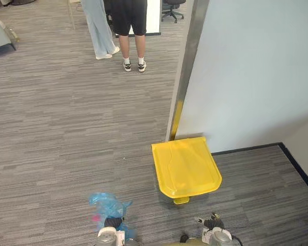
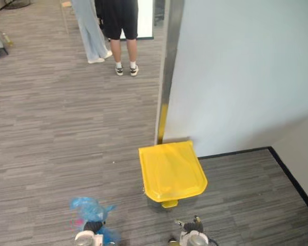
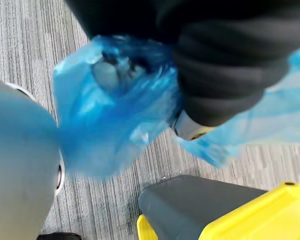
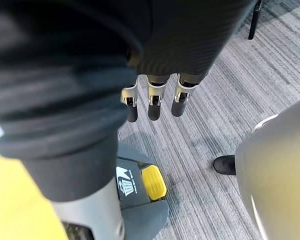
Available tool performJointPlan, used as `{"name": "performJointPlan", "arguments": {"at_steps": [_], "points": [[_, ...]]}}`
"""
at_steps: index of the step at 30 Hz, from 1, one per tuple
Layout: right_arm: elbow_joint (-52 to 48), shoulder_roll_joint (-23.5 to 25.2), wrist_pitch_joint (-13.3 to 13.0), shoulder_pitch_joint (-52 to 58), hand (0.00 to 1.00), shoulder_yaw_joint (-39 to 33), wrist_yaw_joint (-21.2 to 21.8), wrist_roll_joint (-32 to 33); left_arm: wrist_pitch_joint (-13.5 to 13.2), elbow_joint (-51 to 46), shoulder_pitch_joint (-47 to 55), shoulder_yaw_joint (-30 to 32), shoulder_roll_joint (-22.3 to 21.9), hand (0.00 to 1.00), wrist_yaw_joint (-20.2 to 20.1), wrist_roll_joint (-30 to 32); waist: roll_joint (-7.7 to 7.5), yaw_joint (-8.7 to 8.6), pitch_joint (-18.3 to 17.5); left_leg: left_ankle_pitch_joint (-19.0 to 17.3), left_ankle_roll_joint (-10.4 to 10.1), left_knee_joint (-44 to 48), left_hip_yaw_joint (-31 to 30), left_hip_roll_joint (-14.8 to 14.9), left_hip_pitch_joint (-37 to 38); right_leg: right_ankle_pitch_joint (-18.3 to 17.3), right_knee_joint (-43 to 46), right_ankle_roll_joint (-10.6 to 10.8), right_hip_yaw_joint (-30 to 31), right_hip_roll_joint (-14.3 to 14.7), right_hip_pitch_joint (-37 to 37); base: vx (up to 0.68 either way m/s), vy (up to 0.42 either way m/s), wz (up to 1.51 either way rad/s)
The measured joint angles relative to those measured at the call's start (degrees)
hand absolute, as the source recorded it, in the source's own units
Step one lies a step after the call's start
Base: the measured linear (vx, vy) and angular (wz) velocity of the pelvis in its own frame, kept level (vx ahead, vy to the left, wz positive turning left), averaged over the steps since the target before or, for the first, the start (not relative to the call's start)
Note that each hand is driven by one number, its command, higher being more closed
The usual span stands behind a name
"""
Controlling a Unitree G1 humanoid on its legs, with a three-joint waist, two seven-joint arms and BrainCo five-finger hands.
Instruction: Gather rubbish on tea table into small bin, then transfer packed bag to large trash can.
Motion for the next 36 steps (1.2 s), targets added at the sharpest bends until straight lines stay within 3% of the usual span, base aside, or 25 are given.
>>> {"name": "performJointPlan", "arguments": {"at_steps": [3, 4, 5, 6, 8, 10, 13, 14, 15, 18, 22, 25, 29, 36], "points": [[0.1, -0.1, 0.1, -0.6, 0.0, 0.6, 0.0, -0.5, -0.2, -0.5, -0.2, 0.2, 0.0, 1.0, 0.0, 0.0, -0.12, 0.9, 1.4, -2.1, 1.0, 1.7, 1.2, 0.1, 1.4, -1.0, 8.7, 0.2, 2.3, -0.6, -3.3, -0.1, 0.039, -0.42], [-0.6, -0.1, 0.1, -0.9, 0.0, 0.4, 0.0, -0.4, -0.3, -0.6, -0.8, 0.5, 0.0, 1.0, 0.0, 0.0, -0.4, 0.93, 2.9, -4.2, 1.8, 3.2, 0.9, 0.2, 2.1, -2.3, 16.7, 1.7, 2.1, -1.8, -5.6, -0.16, 0.019, -0.26], [-1.3, -0.3, 0.1, -0.7, 0.0, 0.4, 0.0, -0.4, -0.2, -0.4, -1.2, 0.5, 0.1, 1.0, 0.0, 0.0, -0.9, 0.68, 3.6, -5.1, 2.0, 4.4, 0.5, -0.3, 2.9, -2.4, 25.4, 2.0, 1.2, -3.4, -9.4, -0.15, -0.005, -0.03], [-1.5, -0.6, 0.1, -0.4, 0.0, 0.1, 0.0, -0.1, -0.2, -0.6, -1.7, 0.6, 0.3, 1.0, 0.1, 0.0, -1.22, 0.41, 4.0, -6.4, 2.5, 6.5, -0.2, -0.4, 3.8, -5.0, 29.5, 1.5, -0.1, -4.7, -12.6, -0.06, -0.019, 0.12], [-1.6, -0.6, 0.0, -0.7, 0.0, 0.5, 0.0, -0.1, -0.2, -0.4, -2.1, 0.5, 0.4, 1.0, 0.1, 0.0, -1.84, 0.45, 4.1, -8.1, 3.0, 9.3, -0.9, 0.1, 3.4, -4.9, 27.1, 0.6, -2.4, -5.2, -15.7, -0.02, -0.01, 0.21], [-1.8, -0.5, 0.1, -1.3, 0.0, 0.4, -0.1, -0.2, -0.2, -0.1, -2.5, 0.5, 0.5, 1.0, 0.1, 0.0, -1.96, 0.38, 4.3, -10.5, 3.2, 13.2, -1.8, 1.0, 2.2, -2.0, 18.6, 0.5, -4.5, -5.1, -18.3, 0.04, -0.055, 0.32], [-1.3, -0.4, 0.4, -2.0, 0.0, 0.4, -0.6, -0.4, -0.3, -0.5, -3.5, 0.6, 0.8, 1.0, 0.2, 0.0, -3.17, 1.05, 5.6, -16.1, 0.7, 22.0, -3.3, 1.5, 1.3, -1.9, 9.7, 0.9, -6.4, -5.0, -18.2, 0.16, -0.154, 0.22], [-1.3, -0.9, 0.5, -2.6, 0.0, 0.1, -0.6, -0.6, -0.3, 0.0, -4.1, 0.6, 0.2, 1.0, 0.3, 0.0, -2.5, 1.15, 6.3, -17.7, -0.2, 24.1, -3.9, 2.6, 1.3, -0.7, 10.9, 1.2, -7.0, -4.7, -18.1, 0.2, -0.132, -0.1], [-1.3, -1.1, 0.8, -3.6, 0.0, 0.1, -0.8, -0.9, -0.2, 0.0, -4.1, 0.4, -0.4, 1.0, 0.3, 0.0, -0.74, 1.22, 6.8, -18.9, -1.0, 25.3, -4.1, 4.1, 1.2, -0.8, 12.1, 1.5, -7.6, -3.6, -18.3, 0.19, -0.112, -0.11], [-2.5, -1.0, 0.8, -3.9, 0.0, -1.6, -0.9, -0.8, -0.2, 0.0, -4.9, 0.4, -0.4, 1.0, 0.3, 0.1, -0.51, 1.0, 8.2, -20.6, -1.9, 26.7, -7.5, 5.9, 0.7, -0.2, 17.5, -0.4, -7.9, -2.6, -19.7, 0.17, -0.173, 0.23], [-4.4, 0.1, 0.9, -2.9, 0.0, -4.1, -0.9, -0.7, 0.5, 0.1, -6.0, 0.4, 0.1, 1.0, 0.3, 1.2, -1.44, 1.44, 8.2, -21.8, -3.5, 28.1, -13.1, 7.6, -0.8, -8.6, 27.3, -1.0, -8.9, -2.0, -23.0, 0.15, -0.195, 0.42], [-6.2, 0.3, 0.7, -3.6, 0.0, -4.0, -0.8, -0.4, 0.3, -0.1, -8.3, 0.4, -0.4, 1.0, 0.8, 1.2, -0.36, 1.91, 8.5, -22.8, -3.7, 30.5, -16.1, 9.2, -6.2, -10.8, 30.0, -1.2, -10.9, -1.4, -27.1, 0.11, -0.162, 0.17], [-7.8, 0.1, 0.8, -4.4, 0.0, -4.0, -0.8, 0.3, 0.3, -0.1, -9.1, -0.4, -0.6, 1.0, 1.0, 0.9, 1.35, 1.43, 9.8, -22.5, -3.8, 31.3, -17.2, 10.3, -8.6, -10.8, 30.1, -2.2, -13.2, -1.1, -28.5, 0.06, -0.102, 0.05], [-7.9, -1.2, 1.1, -10.2, 0.0, 3.1, -1.1, 1.3, -0.1, -2.4, -12.7, -0.6, -0.8, 1.0, 1.1, -0.2, 1.4, 1.96, 12.1, -22.7, -3.3, 35.0, -20.1, 11.1, -18.8, -7.5, 27.6, -3.6, -14.9, -0.8, -34.1, -0.1, -0.085, 0.13]]}}
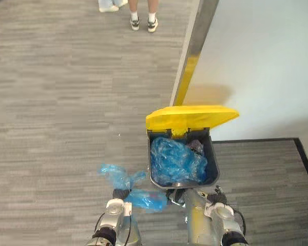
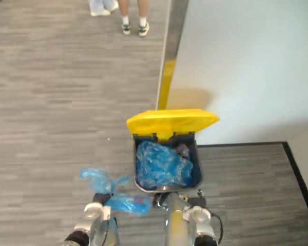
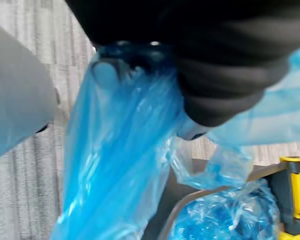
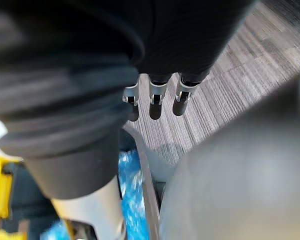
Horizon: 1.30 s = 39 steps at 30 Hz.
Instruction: Gather rubbish on tea table into small bin, then transfer packed bag to large trash can.
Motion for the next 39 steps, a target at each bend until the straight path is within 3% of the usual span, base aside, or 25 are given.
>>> {"name": "performJointPlan", "arguments": {"at_steps": [3, 5, 7, 8, 9, 10, 11, 12, 14, 18, 25, 34, 39], "points": [[-2.1, 0.6, 0.2, -2.4, 0.0, 4.2, -0.2, 0.1, -0.1, -2.9, -0.8, -0.1, 0.1, 1.0, 0.1, -0.1, 0.11, 0.82, 1.6, 0.0, 0.0, 0.0, -3.2, 1.1, -3.2, 0.8, -2.0, -0.1, -2.2, 1.2, -0.7, -0.1, -0.13, 0.23], [-9.2, 0.2, 0.0, -7.0, 0.0, 6.9, -1.3, 0.2, -0.2, -6.1, -1.8, -1.3, 0.9, 1.0, 0.3, -0.6, 0.19, 1.31, 3.8, 0.0, 0.0, -0.8, -5.7, 2.0, -5.4, 0.8, -3.9, 0.0, -3.9, 2.9, -1.3, -0.11, -0.22, 0.18], [-12.9, -0.8, -0.2, -10.5, 0.0, 8.2, -2.0, 0.3, -0.4, -7.3, -3.1, -1.4, 1.2, 1.0, 0.5, -0.7, -0.5, 1.63, 4.5, 0.2, 0.1, -1.0, -6.8, 2.3, -6.8, 0.8, -5.5, -0.1, -4.7, 3.9, -1.9, -0.1, -0.164, 0.0], [-15.0, -2.2, -0.4, -12.8, 0.0, 9.1, -2.2, 0.4, -0.7, -7.9, -4.0, -1.5, 1.4, 1.0, 1.4, -1.0, -0.49, 1.72, 5.0, 0.0, 1.0, 1.2, -6.7, 2.4, -8.8, 0.6, -6.8, 1.0, -6.5, 4.2, -2.0, -0.13, -0.169, -0.08], [-16.4, -3.3, -0.5, -14.7, 0.0, 9.4, -2.2, 0.5, -0.9, -7.9, -4.2, -1.6, 0.8, 1.0, 1.5, -1.1, 1.11, 2.32, 5.5, -0.2, 3.4, 1.3, -7.4, 3.4, -10.1, -0.3, -4.4, 3.3, -7.1, 4.3, -2.4, -0.11, -0.123, -0.18], [-18.5, -4.3, -0.7, -15.7, 0.0, 9.8, -2.6, 0.6, -1.2, -8.7, -4.7, -1.6, 0.8, 1.0, 1.5, -1.1, 0.43, 3.31, 5.7, 0.4, 2.5, 1.7, -6.3, 4.4, -10.0, -0.1, 11.3, -4.3, 0.1, 3.7, -7.2, -0.02, -0.114, 0.41], [-19.1, -4.9, -0.7, -16.8, 0.0, 10.1, -3.0, 0.7, -1.3, -10.7, -4.2, -1.4, 1.3, 1.0, 1.5, -1.2, -1.91, 1.65, 6.3, 2.4, 0.5, 2.7, -6.4, 2.3, -10.7, -2.2, 11.8, -2.5, 10.7, 3.1, -4.3, 0.0, -0.205, 0.38], [-19.6, -5.9, -0.4, -19.2, 0.0, 11.0, -3.2, 1.0, -1.8, -12.0, -4.3, -1.2, 1.1, 1.0, 2.0, -1.6, -1.28, 2.36, 7.0, 2.9, -1.7, 6.2, -6.7, 3.4, -11.8, -1.7, 11.0, -2.4, 7.6, 2.5, -4.5, -0.01, -0.187, 0.3], [-20.3, -6.7, -0.3, -22.2, 0.0, 11.2, -3.4, 2.0, -2.3, -11.9, -3.7, -1.5, 1.0, 1.0, 2.4, -2.1, -0.92, 2.98, 6.9, 3.8, -0.3, 9.6, -3.6, 2.2, -12.9, 1.6, 8.0, -3.2, 4.9, 2.7, -4.8, -0.03, -0.04, -0.35], [-21.7, -8.6, 0.0, -25.5, 0.0, 11.9, -4.2, 3.5, -2.5, -12.3, -2.9, -2.2, 1.0, 1.0, 2.4, -2.2, -1.41, 3.07, 7.1, 4.8, -3.1, 4.7, -3.0, 1.5, -12.2, 3.7, 5.0, -4.5, 3.6, 2.4, -3.9, -0.02, -0.042, 0.22], [-22.4, -9.6, -0.4, -34.3, 0.0, 13.4, -4.3, 4.9, -2.5, -12.4, -0.7, -4.0, 1.3, 1.0, 2.4, -2.4, -1.66, 3.14, 6.9, 7.5, -4.0, 1.4, -2.8, 0.5, -11.7, 7.6, -0.6, -3.9, 3.4, 2.2, -1.8, -0.05, 0.024, 0.05], [-17.5, -10.9, -0.3, -38.6, 0.0, 15.7, -4.4, 5.8, -2.5, -12.8, 0.5, -5.5, 2.3, 1.0, 2.4, -3.5, -2.62, 3.24, 5.5, 8.9, -4.1, 0.0, -2.3, -0.4, -11.5, 9.5, -3.1, -3.7, 3.7, 1.7, -1.0, -0.03, 0.025, 0.01], [-17.3, -11.3, -0.3, -38.8, 0.0, 15.7, -4.4, 6.8, -2.6, -21.8, 1.1, -9.7, 3.7, 1.0, 2.5, -6.2, -2.84, 3.28, 5.3, 9.4, -3.8, -0.4, -2.2, -0.7, -11.0, 10.8, -4.6, -3.5, 3.7, 1.8, 0.1, -0.03, 0.016, 0.01]]}}
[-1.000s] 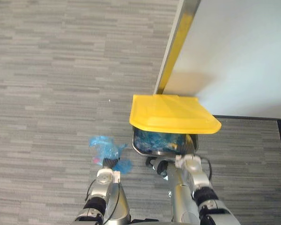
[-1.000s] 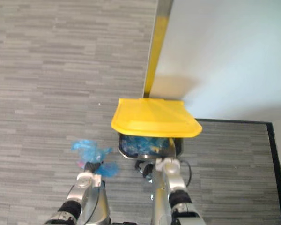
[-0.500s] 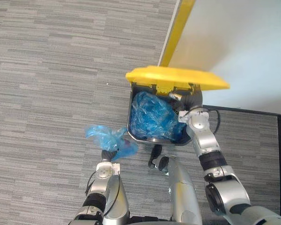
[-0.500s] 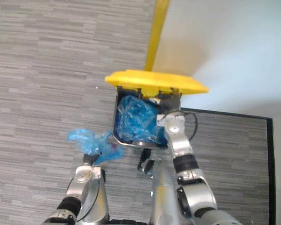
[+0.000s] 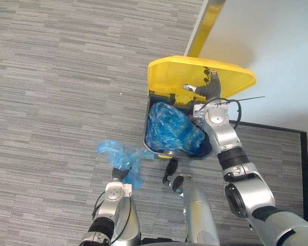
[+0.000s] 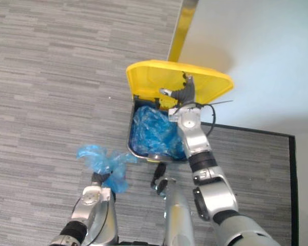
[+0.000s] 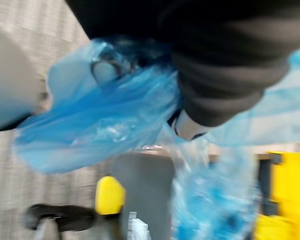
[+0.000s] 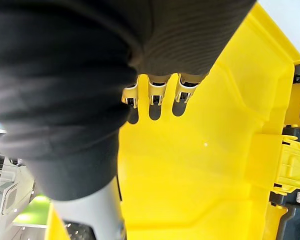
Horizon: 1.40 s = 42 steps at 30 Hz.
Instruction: Gather rubbish on tea table into small bin, then transfer packed bag to large trash can.
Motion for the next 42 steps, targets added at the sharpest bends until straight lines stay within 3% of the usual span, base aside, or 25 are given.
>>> {"name": "performJointPlan", "arguments": {"at_steps": [7, 19, 30, 35, 39, 42], "points": [[0.0, -2.7, 0.3, 0.0, 0.0, 0.0, -0.1, 0.0, -3.5, -19.6, -0.2, -4.9, 3.7, 1.0, 0.1, -5.6, -0.06, 0.07, 0.0, 0.3, 0.7, -0.5, 0.0, -0.6, 0.5, 1.3, -2.1, 0.9, 0.1, -0.2, 1.5, -0.05, 0.03, 0.03], [0.0, -4.8, 0.1, 0.0, 0.0, -0.6, 0.2, 0.0, -5.9, -35.9, -1.6, -10.0, 3.9, 1.0, 0.0, -9.4, -0.09, 0.15, -0.1, 0.3, 0.7, -0.5, -0.2, -0.8, 1.3, 1.3, -2.1, 1.0, 0.1, -0.2, 2.5, 0.0, 0.005, 0.01], [0.0, -4.3, 0.0, -0.3, 0.0, -0.8, 0.2, 0.0, -5.9, -35.6, -14.5, -18.5, 0.8, 1.0, 1.6, -7.7, -0.48, 0.03, -0.1, 0.3, 0.7, -0.4, -0.5, -0.1, 1.2, 1.5, -3.2, 1.5, 0.5, 0.9, 2.9, -0.01, 0.009, 0.0], [0.0, -4.1, 0.3, -3.5, 0.0, -0.7, 0.2, 0.0, -5.1, -27.3, -21.4, -18.5, -0.1, 1.0, 2.5, -6.7, -1.34, -0.41, -0.1, 0.1, 0.8, 0.7, 0.2, 0.2, -1.5, 1.9, -3.0, 1.8, 1.2, 1.2, 0.1, -0.02, 0.014, -0.11], [0.0, -2.2, 0.5, -5.8, 0.0, -0.7, 0.1, 0.0, -2.2, -18.2, -25.8, -18.4, -0.3, 1.0, 2.6, -5.9, -2.33, -1.91, 0.4, -0.3, 0.8, 2.6, 0.5, 0.7, -3.2, 2.2, -2.1, 1.4, 1.4, 1.5, -1.4, -0.02, 0.011, -0.06], [0.0, -2.0, 0.5, -7.2, 0.0, -0.6, 0.1, 0.0, -1.9, -14.6, -28.8, -18.3, -0.6, 1.0, 2.6, -5.4, -2.54, -2.58, 0.5, -1.0, 1.6, 4.1, 0.5, 0.7, -5.5, 2.3, -1.8, 1.6, 1.6, 1.5, -3.3, -0.04, 0.023, -0.05]]}}
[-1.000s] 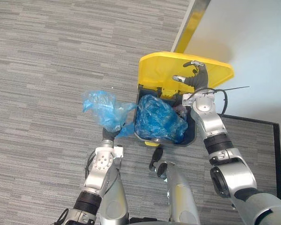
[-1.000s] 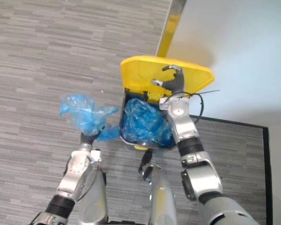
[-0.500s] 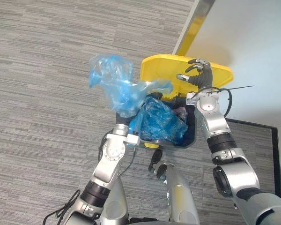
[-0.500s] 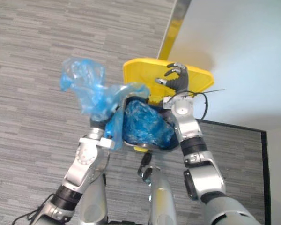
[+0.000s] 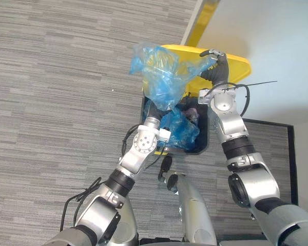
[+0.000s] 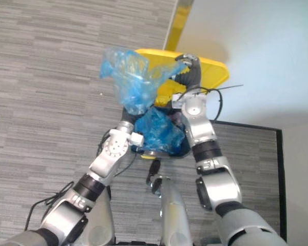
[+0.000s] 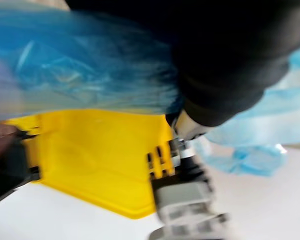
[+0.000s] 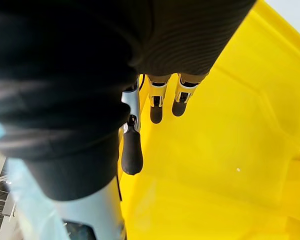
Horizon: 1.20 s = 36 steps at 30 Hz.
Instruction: Gather rubbish on tea table into small bin, then transfer packed bag to large trash can.
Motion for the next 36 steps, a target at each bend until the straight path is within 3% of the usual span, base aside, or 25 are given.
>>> {"name": "performJointPlan", "arguments": {"at_steps": [6, 13, 14, 25, 36], "points": [[0.0, 0.1, -0.7, -5.1, 0.0, 0.3, -0.1, 0.0, 1.8, 10.7, -8.8, 2.6, 0.1, 1.0, -0.1, 0.4, -1.32, -0.73, 1.2, -1.3, 0.0, 3.7, 0.5, 0.8, -4.8, 1.0, 1.1, 0.2, 1.3, 0.7, -4.6, -0.06, 0.023, -0.16], [0.0, 0.2, 0.0, -9.1, 0.0, 0.4, -0.6, 0.0, 3.7, 17.6, -15.3, 6.8, 0.2, 1.0, 0.1, 0.6, -1.24, -1.52, 5.3, -2.3, 0.5, 6.9, 1.1, 0.9, -9.8, 2.2, 2.0, 0.0, 2.4, 0.8, -9.8, -0.04, 0.019, -0.11], [0.0, 0.2, 0.0, -9.5, 0.0, 0.4, -0.6, 0.0, 3.9, 18.3, -15.6, 6.8, 0.4, 0.0, 0.1, 0.6, -1.24, -1.58, 5.3, -2.4, 0.4, 7.4, 1.2, 0.9, -10.5, 2.5, 2.4, -0.5, 2.5, 0.8, -10.5, 0.0, 0.013, -0.09], [2.1, 0.7, 0.2, -12.6, 0.0, 0.5, -1.3, 0.1, 5.4, 23.7, -17.5, 11.1, 0.0, 0.0, -0.1, 7.3, -1.06, -3.11, 6.2, -3.5, 1.4, 9.5, 1.4, 0.6, -12.0, 2.6, 3.7, -0.6, 3.9, 0.6, -11.6, -0.03, 0.005, 0.0], [2.1, 1.7, 0.6, -11.2, 0.0, 0.7, -1.2, 0.0, 5.9, 23.5, -17.3, 8.3, 0.1, 0.0, 0.0, 11.1, -0.32, -3.22, 5.7, -3.3, 1.1, 6.8, 2.7, 0.2, -6.2, 2.7, 2.4, -0.6, 4.8, 0.5, -6.8, -0.04, -0.024, 0.0]]}}
